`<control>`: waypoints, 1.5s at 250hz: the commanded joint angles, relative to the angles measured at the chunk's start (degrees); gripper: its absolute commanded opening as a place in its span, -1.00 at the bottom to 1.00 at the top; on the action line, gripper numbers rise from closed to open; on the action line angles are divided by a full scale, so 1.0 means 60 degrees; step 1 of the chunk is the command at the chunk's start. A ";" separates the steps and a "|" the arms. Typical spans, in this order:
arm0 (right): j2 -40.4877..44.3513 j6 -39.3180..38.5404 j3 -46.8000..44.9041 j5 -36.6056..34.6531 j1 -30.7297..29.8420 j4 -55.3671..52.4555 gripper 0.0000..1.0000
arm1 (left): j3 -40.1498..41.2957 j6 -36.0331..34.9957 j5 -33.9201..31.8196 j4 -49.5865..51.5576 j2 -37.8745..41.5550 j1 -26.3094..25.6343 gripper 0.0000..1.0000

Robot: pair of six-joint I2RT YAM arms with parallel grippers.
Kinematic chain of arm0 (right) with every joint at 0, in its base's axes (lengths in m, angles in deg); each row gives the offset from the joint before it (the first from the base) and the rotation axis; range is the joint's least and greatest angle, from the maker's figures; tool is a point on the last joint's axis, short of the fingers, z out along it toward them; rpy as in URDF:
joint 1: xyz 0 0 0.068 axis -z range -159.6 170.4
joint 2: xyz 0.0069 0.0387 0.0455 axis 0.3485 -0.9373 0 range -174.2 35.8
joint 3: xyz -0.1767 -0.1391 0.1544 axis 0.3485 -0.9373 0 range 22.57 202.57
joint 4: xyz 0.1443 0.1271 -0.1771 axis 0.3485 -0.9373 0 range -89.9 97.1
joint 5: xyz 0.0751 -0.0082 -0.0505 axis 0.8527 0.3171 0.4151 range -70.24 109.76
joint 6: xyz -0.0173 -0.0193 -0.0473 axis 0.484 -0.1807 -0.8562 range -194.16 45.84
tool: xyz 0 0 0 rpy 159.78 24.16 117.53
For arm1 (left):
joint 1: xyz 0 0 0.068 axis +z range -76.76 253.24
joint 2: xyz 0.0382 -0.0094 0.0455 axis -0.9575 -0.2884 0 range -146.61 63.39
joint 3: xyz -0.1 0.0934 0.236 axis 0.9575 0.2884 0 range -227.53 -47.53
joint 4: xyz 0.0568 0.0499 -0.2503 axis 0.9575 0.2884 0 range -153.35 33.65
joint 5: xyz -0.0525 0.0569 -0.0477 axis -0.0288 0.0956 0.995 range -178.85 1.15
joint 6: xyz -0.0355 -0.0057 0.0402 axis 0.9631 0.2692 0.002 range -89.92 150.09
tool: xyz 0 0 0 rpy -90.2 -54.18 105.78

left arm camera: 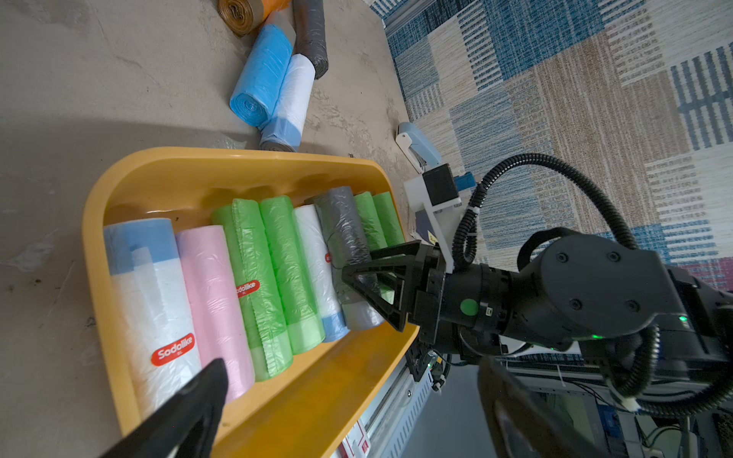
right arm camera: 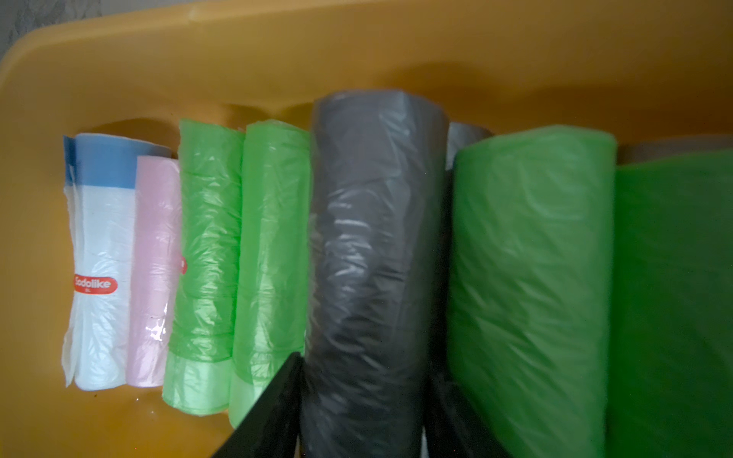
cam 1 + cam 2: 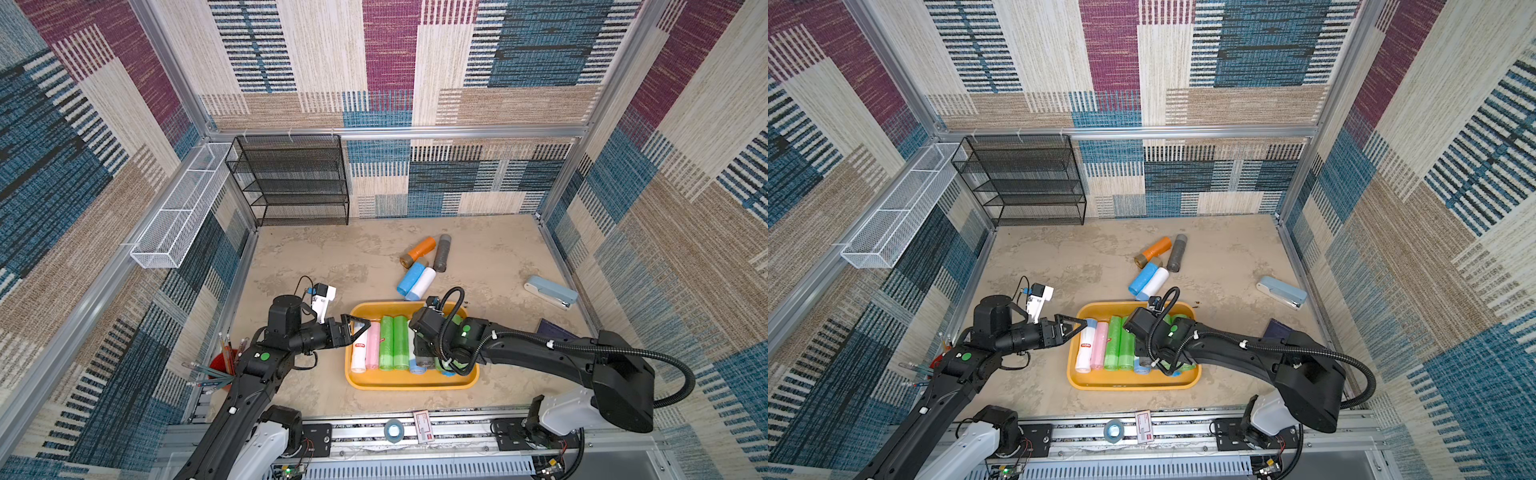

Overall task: Put the roll of trash bags into the storage box
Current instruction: Place the roll of trash bags in the storage box.

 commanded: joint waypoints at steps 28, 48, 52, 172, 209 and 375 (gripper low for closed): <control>0.0009 -0.0098 0.0168 -0.0367 -0.0029 -0.0227 -0.02 | 0.0037 -0.0012 0.0025 -0.0189 -0.0004 0.0005 0.97; 0.0036 -0.0100 0.0223 -0.0420 -0.0039 -0.0301 -0.02 | 0.0020 -0.0021 0.0024 -0.0192 -0.0011 0.0005 0.97; 0.0045 -0.0104 0.0235 -0.0427 -0.0038 -0.0316 -0.03 | 0.0036 -0.0016 0.0019 -0.0192 -0.0008 0.0004 0.97; 0.0305 -0.0107 0.0433 -0.0692 -0.0082 -0.0711 -0.02 | 0.0040 -0.0009 0.0000 -0.0189 -0.0011 0.0004 0.97; 0.0336 -0.0107 0.0415 -0.0691 -0.0083 -0.0715 -0.02 | 0.0041 -0.0019 0.0010 -0.0187 0.0003 0.0004 0.97; 0.2134 -0.0416 -0.0410 -0.1179 -0.0097 -0.0159 0.06 | -0.0117 -0.0212 -0.0351 0.0207 -0.0172 -0.0021 0.96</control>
